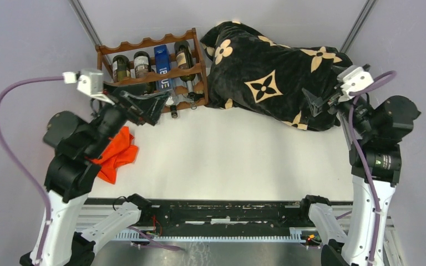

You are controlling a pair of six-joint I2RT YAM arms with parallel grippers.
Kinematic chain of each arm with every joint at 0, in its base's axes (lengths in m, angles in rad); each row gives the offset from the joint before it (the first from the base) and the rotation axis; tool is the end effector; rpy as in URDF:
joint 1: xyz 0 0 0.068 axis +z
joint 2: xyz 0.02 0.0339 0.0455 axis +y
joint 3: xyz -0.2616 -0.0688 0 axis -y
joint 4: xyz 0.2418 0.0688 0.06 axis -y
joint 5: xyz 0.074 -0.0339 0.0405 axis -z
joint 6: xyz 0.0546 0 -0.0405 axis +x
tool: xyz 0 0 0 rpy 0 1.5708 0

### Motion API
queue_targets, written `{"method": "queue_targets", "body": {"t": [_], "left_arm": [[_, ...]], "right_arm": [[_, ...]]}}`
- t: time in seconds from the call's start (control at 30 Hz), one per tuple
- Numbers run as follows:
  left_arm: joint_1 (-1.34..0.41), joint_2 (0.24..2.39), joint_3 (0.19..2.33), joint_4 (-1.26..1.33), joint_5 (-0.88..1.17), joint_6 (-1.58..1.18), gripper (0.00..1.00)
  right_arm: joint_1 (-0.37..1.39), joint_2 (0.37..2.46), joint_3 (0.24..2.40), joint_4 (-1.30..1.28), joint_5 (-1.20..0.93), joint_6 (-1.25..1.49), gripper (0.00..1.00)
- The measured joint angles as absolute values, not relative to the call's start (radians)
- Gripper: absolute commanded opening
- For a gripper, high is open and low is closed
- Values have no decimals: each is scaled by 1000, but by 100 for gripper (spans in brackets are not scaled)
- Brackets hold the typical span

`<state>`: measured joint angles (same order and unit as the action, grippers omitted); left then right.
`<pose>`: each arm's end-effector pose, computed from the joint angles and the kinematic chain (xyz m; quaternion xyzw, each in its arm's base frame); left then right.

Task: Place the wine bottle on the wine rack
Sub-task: Reset both arms

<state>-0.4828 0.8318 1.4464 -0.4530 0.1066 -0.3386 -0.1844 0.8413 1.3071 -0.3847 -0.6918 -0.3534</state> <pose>0.1154 -0.0671 0.5160 0.0871 0.6422 -0.3354 0.6837 0.1542 0.0067 0.4801 -0.3022 0.6144 0.0378 0.7278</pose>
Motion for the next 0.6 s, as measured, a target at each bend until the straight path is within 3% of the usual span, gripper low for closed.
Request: {"method": "queue_targets", "body": {"t": [0.23,0.6], "left_arm": [[-483,749,1544,-514,44,-342,100],[-483,733,1598,-618,16,-342,100]], "right_arm": [[-187,847,1457,-385,-658,-146,98],[-200,837,1478,-401,-539,16,98]]}}
